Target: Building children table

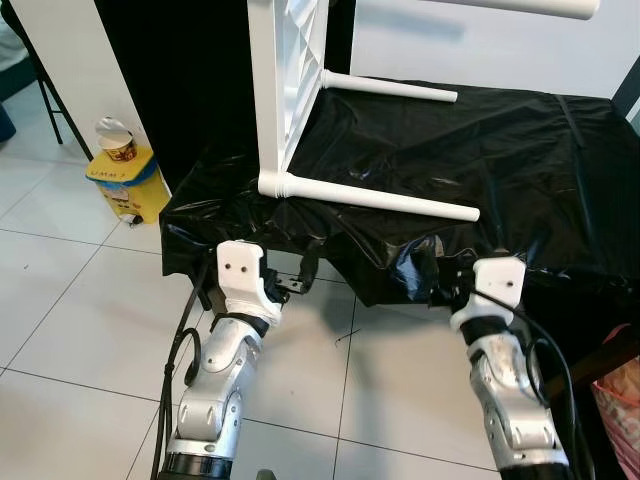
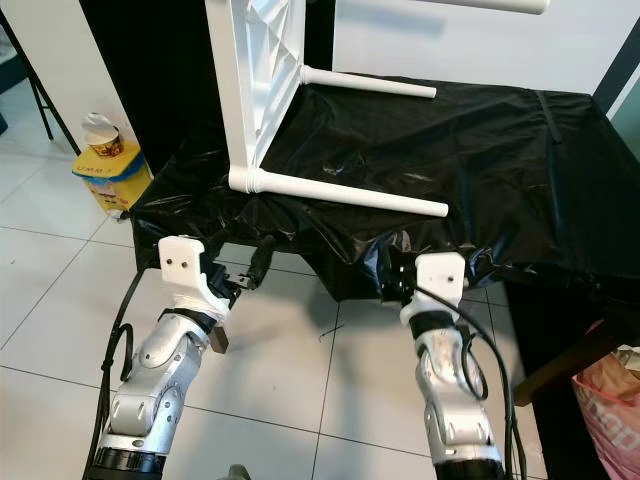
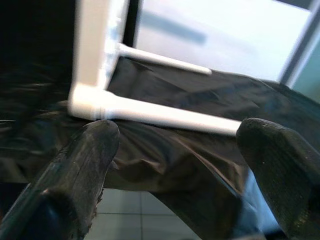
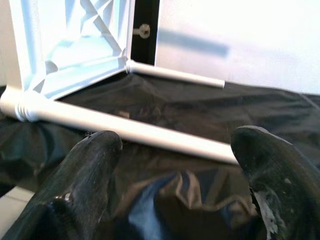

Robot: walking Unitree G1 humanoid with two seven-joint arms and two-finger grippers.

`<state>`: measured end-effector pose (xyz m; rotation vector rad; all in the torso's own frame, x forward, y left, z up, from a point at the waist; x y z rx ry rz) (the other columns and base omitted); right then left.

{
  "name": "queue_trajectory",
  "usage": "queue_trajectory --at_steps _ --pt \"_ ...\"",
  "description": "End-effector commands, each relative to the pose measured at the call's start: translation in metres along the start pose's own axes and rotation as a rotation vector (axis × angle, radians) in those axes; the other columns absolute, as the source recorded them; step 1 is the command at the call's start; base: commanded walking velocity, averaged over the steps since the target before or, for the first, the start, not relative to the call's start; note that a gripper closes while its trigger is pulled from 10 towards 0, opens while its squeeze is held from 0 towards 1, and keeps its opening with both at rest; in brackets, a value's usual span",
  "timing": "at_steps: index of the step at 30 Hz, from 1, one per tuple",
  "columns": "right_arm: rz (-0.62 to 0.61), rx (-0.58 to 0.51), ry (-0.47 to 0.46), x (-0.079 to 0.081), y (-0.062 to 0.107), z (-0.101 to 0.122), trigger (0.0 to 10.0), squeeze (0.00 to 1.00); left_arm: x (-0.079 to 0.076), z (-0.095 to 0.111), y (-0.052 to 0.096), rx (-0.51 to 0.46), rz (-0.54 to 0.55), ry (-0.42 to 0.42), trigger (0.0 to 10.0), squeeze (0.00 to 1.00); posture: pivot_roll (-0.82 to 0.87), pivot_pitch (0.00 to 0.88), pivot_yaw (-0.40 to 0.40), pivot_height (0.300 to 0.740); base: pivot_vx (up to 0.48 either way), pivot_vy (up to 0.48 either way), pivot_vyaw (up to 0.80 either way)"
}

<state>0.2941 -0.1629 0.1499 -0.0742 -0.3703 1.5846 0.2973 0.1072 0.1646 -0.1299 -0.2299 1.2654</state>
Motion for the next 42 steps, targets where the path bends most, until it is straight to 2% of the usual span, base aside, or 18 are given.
queue_trajectory --at_steps 1,10,35,42 --pt "-0.013 0.019 -0.003 -0.0028 0.0009 -0.0056 10.0 0.00 0.0016 -0.0025 0.0002 0.016 0.015 0.007 10.0 0.00 0.05 0.015 -0.059 0.740 0.000 0.000 0.00" --pt "-0.015 0.012 -0.004 -0.0012 -0.0044 -0.0074 10.0 0.00 0.0067 0.0006 0.0048 0.019 -0.002 -0.036 10.0 0.00 0.07 0.021 -0.055 0.740 0.000 0.000 0.00" --pt "-0.034 0.011 0.006 -0.0059 -0.0028 -0.0087 10.0 0.00 0.0051 0.0020 0.0030 0.021 -0.013 -0.020 10.0 0.00 0.06 0.016 -0.052 0.740 0.000 0.000 0.00" --pt "-0.034 0.010 0.008 -0.0063 -0.0027 -0.0086 10.0 0.00 0.0042 0.0021 0.0029 0.022 -0.017 -0.014 10.0 0.00 0.06 0.010 -0.054 0.740 0.257 0.000 0.00"
Point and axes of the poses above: a point about 5 cm out from each wrist's last joint towards the gripper, its own y axis pointing back from the gripper into the wrist, its own z axis along the axis of the wrist's last joint, x = y × z, the point moved 2 cm from there along -y, pointing out of the wrist towards the gripper, and after that the axes turned 15 degrees about -y, right-handed, at the moved point
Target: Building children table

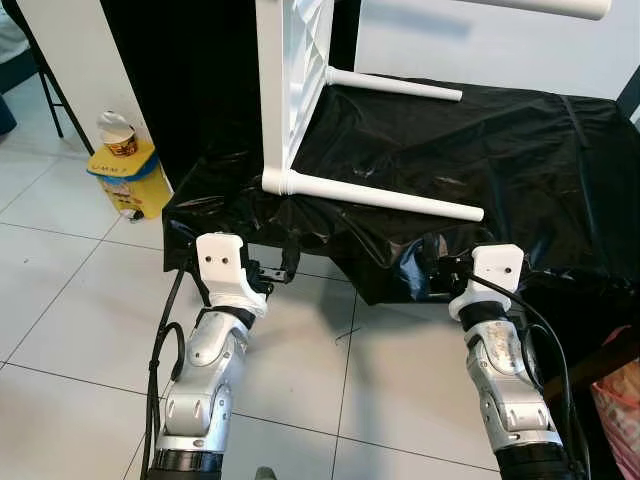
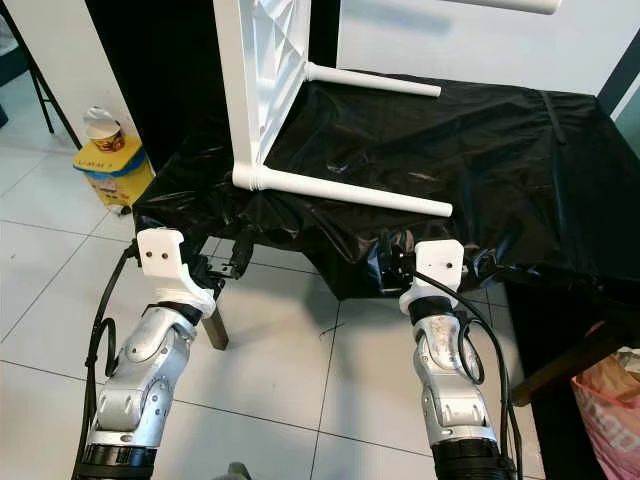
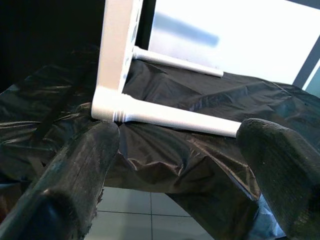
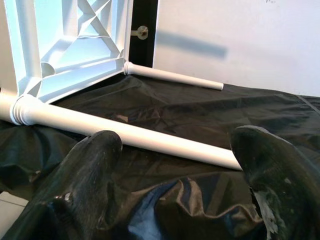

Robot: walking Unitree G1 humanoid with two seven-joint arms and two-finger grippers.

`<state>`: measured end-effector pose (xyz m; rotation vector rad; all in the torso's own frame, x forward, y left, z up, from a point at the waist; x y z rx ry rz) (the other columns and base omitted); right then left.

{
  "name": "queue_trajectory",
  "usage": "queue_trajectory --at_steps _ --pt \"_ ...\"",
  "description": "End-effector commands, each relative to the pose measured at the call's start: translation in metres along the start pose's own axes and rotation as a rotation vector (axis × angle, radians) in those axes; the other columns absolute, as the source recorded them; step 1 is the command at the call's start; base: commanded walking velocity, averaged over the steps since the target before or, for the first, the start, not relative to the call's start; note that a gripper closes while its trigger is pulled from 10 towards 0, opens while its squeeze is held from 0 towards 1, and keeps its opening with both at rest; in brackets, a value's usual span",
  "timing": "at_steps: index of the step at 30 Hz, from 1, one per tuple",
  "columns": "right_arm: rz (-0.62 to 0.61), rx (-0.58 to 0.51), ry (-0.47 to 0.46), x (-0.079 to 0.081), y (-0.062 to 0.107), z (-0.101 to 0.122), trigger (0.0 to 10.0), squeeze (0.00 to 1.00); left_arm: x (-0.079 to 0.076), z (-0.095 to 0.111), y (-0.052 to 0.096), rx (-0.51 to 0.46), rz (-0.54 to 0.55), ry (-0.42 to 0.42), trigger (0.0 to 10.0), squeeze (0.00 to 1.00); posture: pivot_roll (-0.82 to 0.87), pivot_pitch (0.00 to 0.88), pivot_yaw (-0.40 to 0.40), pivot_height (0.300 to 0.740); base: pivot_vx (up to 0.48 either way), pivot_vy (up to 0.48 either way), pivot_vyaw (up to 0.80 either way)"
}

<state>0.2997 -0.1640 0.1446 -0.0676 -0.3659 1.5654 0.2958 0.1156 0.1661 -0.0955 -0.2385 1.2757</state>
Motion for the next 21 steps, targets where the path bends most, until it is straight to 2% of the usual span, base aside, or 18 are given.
queue_trajectory --at_steps 1,21 --pt "-0.014 0.005 0.007 -0.0040 0.0012 -0.0024 10.0 0.00 -0.0040 0.0006 -0.0006 -0.001 -0.025 0.013 10.0 0.00 0.06 0.008 -0.054 0.740 0.289 0.000 0.00" --pt "-0.010 0.005 0.009 -0.0037 0.0043 -0.0032 10.0 0.00 -0.0073 0.0013 0.0004 -0.006 -0.038 0.021 10.0 0.00 0.05 0.000 -0.054 0.740 0.295 0.000 0.00"
Point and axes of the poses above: a point about 5 cm out from each wrist's last joint towards the gripper, its own y axis pointing back from the gripper into the wrist, its own z axis along the axis of the wrist's last joint, x = y × z, the point moved 2 cm from there along -y, pointing out of the wrist towards the gripper, and after that the axes turned 15 degrees about -y, right-handed, at the moved point
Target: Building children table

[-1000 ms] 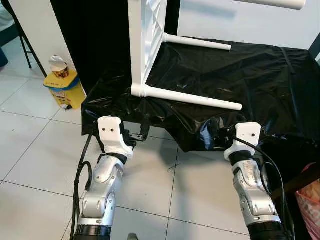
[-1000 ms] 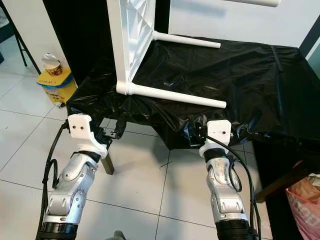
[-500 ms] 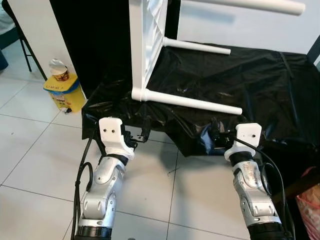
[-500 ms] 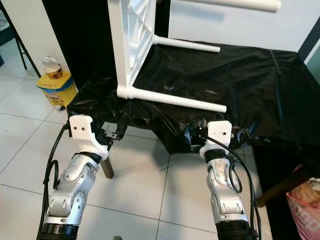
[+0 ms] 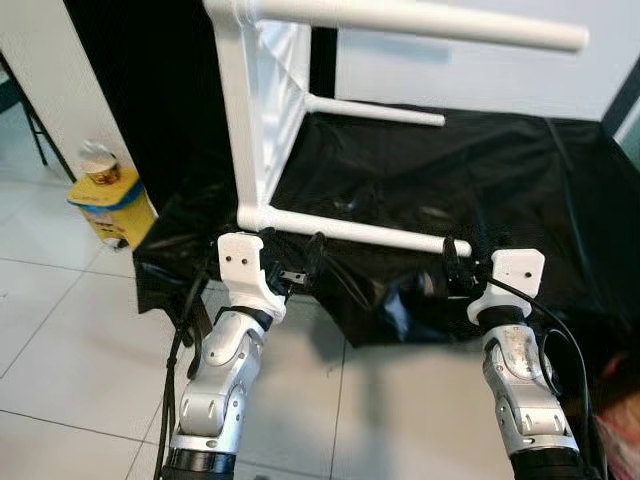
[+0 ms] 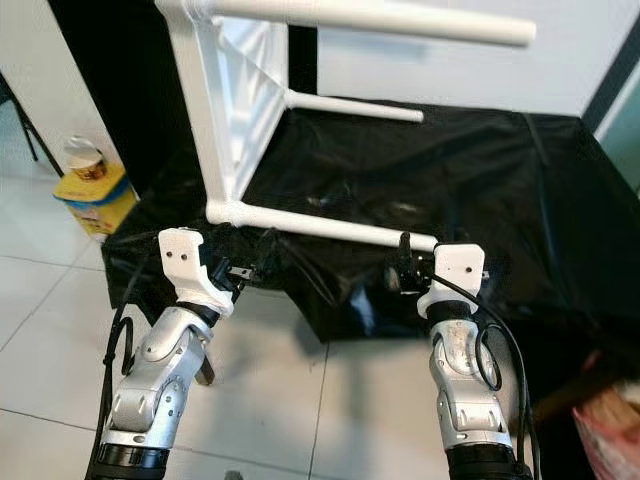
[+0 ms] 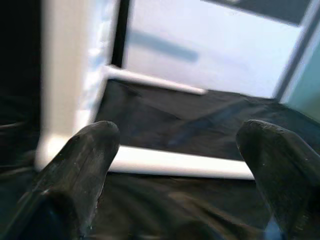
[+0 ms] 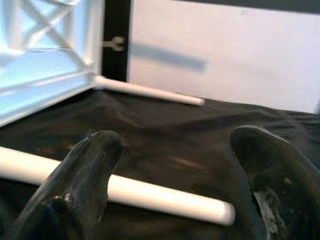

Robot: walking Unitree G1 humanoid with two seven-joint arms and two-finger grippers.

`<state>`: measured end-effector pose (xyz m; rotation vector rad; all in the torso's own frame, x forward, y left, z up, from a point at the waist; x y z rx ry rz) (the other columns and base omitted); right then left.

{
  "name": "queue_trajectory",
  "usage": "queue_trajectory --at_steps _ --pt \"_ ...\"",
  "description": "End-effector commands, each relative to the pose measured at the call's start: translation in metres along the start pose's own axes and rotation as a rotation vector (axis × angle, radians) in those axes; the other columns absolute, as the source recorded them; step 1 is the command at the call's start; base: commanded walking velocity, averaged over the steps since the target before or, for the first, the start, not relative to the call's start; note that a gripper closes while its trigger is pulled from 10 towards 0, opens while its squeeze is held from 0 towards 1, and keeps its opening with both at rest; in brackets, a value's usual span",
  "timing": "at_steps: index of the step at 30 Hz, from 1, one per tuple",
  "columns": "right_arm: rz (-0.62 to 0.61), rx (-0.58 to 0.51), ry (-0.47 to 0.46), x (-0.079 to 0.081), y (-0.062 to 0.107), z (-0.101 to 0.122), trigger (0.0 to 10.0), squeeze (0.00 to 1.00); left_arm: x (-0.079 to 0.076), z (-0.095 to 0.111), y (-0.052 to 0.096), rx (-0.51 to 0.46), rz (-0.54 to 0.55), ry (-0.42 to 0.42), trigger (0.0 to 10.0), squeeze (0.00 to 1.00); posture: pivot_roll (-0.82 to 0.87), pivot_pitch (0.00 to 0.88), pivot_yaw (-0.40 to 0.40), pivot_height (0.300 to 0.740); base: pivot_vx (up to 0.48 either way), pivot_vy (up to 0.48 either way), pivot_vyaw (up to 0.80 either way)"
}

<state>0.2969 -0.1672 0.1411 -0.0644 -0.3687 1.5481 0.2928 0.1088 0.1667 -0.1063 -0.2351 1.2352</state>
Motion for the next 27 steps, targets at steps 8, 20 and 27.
queue_trajectory --at_steps 8,20,27 --pt "0.012 0.008 0.013 0.000 0.001 -0.001 10.0 0.00 -0.001 -0.001 0.000 0.007 0.002 0.011 10.0 0.00 0.05 0.000 -0.053 0.740 0.278 0.000 0.00" --pt "0.046 -0.016 0.055 0.006 -0.001 0.004 10.0 0.00 -0.002 -0.001 0.001 0.003 0.006 0.019 10.0 0.00 0.05 0.009 -0.050 0.740 0.000 0.000 0.00" --pt "0.028 -0.190 0.355 0.018 -0.013 0.036 10.0 0.00 -0.013 -0.003 0.000 0.016 -0.072 0.032 10.0 0.00 0.05 0.013 -0.048 0.740 0.000 0.000 0.00"
Point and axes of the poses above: a point about 5 cm out from each wrist's last joint towards the gripper, its own y axis pointing back from the gripper into the wrist, its own z axis along the axis of the wrist's last joint, x = y × z, the point moved 2 cm from there along -y, pointing out of the wrist towards the gripper, and after that the axes turned 15 degrees about -y, right-handed, at the moved point
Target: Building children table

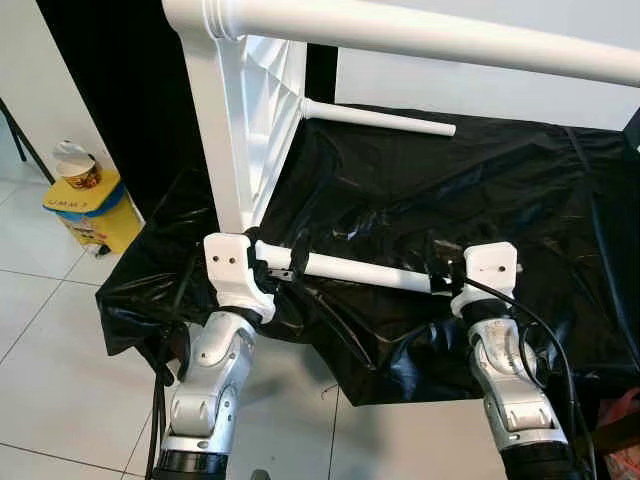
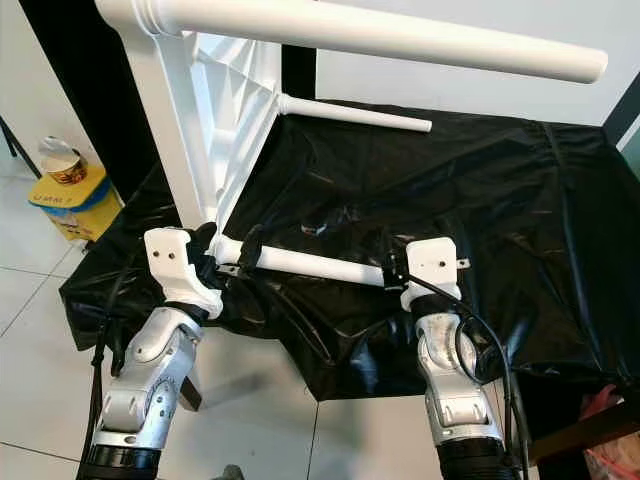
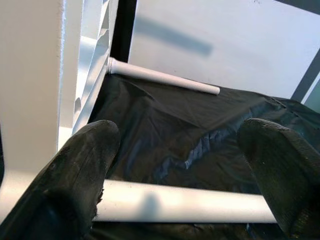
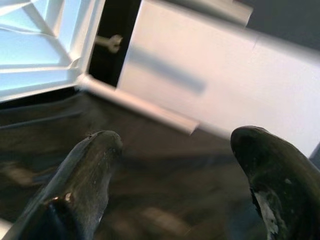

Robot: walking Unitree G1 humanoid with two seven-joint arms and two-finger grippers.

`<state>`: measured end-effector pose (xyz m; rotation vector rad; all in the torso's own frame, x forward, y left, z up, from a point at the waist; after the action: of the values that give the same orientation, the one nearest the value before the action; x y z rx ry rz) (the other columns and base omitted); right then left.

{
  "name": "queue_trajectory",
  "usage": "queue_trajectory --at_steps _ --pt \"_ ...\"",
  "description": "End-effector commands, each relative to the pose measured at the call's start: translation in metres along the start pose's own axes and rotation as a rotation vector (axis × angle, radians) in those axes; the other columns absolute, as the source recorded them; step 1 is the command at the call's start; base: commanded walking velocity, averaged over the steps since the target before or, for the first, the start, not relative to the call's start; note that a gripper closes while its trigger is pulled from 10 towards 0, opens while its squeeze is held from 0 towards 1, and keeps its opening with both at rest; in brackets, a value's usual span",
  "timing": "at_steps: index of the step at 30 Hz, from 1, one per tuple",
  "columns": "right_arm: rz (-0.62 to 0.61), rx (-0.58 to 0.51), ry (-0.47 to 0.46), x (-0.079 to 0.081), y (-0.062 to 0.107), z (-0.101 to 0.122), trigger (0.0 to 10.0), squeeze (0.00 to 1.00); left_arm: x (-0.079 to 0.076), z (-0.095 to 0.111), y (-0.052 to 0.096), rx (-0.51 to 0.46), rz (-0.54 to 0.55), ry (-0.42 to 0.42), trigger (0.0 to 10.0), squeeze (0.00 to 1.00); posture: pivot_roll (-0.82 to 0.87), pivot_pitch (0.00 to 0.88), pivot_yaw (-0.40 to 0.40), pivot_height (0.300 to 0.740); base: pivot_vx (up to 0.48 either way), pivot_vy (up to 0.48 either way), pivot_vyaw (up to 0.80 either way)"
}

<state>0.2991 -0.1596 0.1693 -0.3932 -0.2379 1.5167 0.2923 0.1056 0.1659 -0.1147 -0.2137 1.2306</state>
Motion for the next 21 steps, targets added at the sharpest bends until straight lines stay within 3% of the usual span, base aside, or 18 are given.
queue_trajectory --at_steps 1,2,4,8,10,14,15,21 --pt "-0.011 -0.089 0.105 0.003 -0.009 0.019 10.0 0.00 -0.014 -0.002 0.001 0.014 -0.097 0.014 10.0 0.00 0.05 0.013 -0.048 0.740 0.000 0.000 0.00" --pt "-0.011 -0.089 0.105 0.003 -0.009 0.019 10.0 0.00 -0.014 -0.002 0.001 0.014 -0.097 0.014 10.0 0.00 0.05 0.013 -0.048 0.740 0.000 0.000 0.00" --pt "0.008 -0.203 0.260 0.014 -0.018 0.039 10.0 0.00 -0.030 -0.006 0.002 0.039 -0.212 0.002 10.0 0.00 0.05 0.013 -0.044 0.740 0.000 0.000 0.00" --pt "0.020 -0.288 0.355 0.022 -0.023 0.053 10.0 0.00 -0.040 -0.011 0.004 0.069 -0.286 -0.011 10.0 0.00 0.04 0.013 -0.041 0.740 0.000 0.000 0.00" --pt "0.041 -0.401 0.458 0.035 -0.032 0.069 10.0 0.00 -0.047 -0.019 0.001 0.111 -0.332 -0.027 10.0 0.00 0.04 0.014 -0.034 0.740 0.000 0.000 0.00" --pt "0.048 -0.467 0.514 0.043 -0.039 0.078 10.0 0.00 -0.050 -0.023 -0.002 0.129 -0.354 -0.045 10.0 0.00 0.04 0.013 -0.032 0.740 0.000 0.000 0.00" --pt "0.041 -0.521 0.539 0.051 -0.049 0.089 10.0 0.00 -0.051 -0.022 -0.006 0.124 -0.360 -0.046 10.0 0.00 0.03 0.014 -0.026 0.740 0.000 0.000 0.00" --pt "-0.013 -0.601 0.583 0.057 -0.061 0.102 10.0 0.00 -0.053 -0.021 -0.012 0.122 -0.369 -0.051 10.0 0.00 0.03 0.015 -0.027 0.740 0.000 0.000 0.00"
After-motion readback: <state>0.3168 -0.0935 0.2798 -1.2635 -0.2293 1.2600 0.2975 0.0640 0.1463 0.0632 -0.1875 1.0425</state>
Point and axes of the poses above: a point about 5 cm out from each wrist's last joint towards the gripper, its own y axis pointing back from the gripper into the wrist, its own z axis along the axis of the wrist's last joint, x = y × z, the point moved 2 cm from there along -y, pointing out of the wrist towards the gripper, and after that the axes turned 15 degrees about -y, right-handed, at the moved point
